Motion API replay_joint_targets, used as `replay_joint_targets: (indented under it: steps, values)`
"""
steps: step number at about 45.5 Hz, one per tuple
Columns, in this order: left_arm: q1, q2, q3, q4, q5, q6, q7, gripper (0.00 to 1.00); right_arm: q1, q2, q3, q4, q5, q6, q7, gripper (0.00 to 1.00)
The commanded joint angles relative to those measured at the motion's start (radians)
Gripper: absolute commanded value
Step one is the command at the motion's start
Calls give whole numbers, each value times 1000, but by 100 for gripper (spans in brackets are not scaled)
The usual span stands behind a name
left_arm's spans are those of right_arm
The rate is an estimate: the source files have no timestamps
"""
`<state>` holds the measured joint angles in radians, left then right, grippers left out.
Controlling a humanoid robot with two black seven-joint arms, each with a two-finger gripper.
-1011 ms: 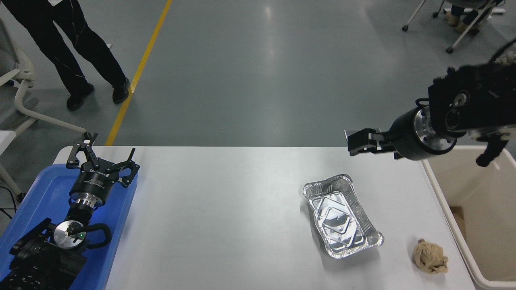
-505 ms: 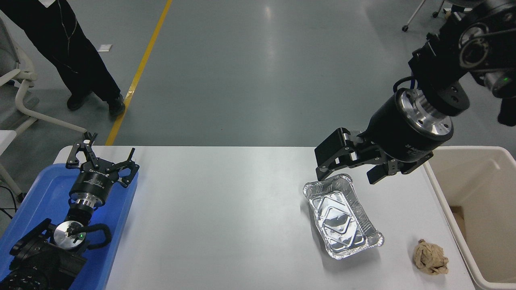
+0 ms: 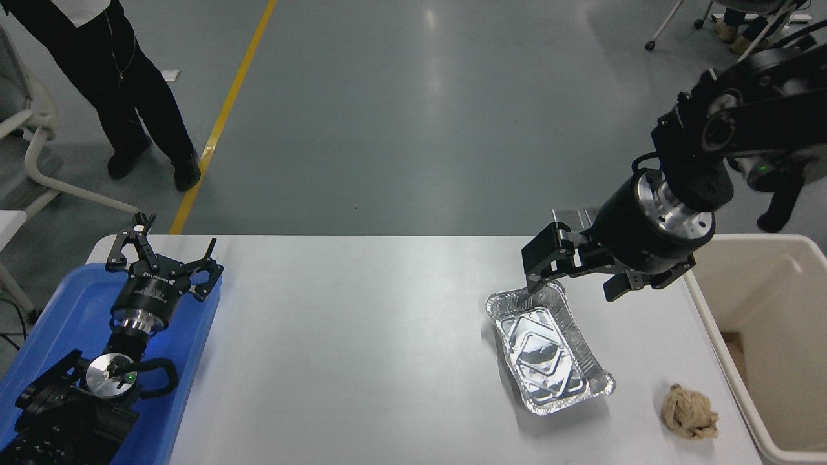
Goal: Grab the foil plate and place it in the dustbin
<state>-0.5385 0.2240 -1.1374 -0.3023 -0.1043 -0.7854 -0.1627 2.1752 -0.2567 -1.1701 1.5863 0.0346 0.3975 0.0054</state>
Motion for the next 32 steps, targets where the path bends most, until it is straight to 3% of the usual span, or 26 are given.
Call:
replay_joint_targets:
  steps: [1,16,25,32]
  values:
    - [0,0,1,0,0,0,2,99,-297,22,-13,-161,-133,-216,125,100]
    - [0,0,1,-1,0,0,2,99,-639,42,1,-411,-254,-328,176,100]
    - [-1,-2,1,-1,1,0,2,99,-859,112,7,-618,-277,-384,212,100]
    - [-1,-2,1,-1,1,0,3,99,-942,126,9,-706,-324,-390,215,100]
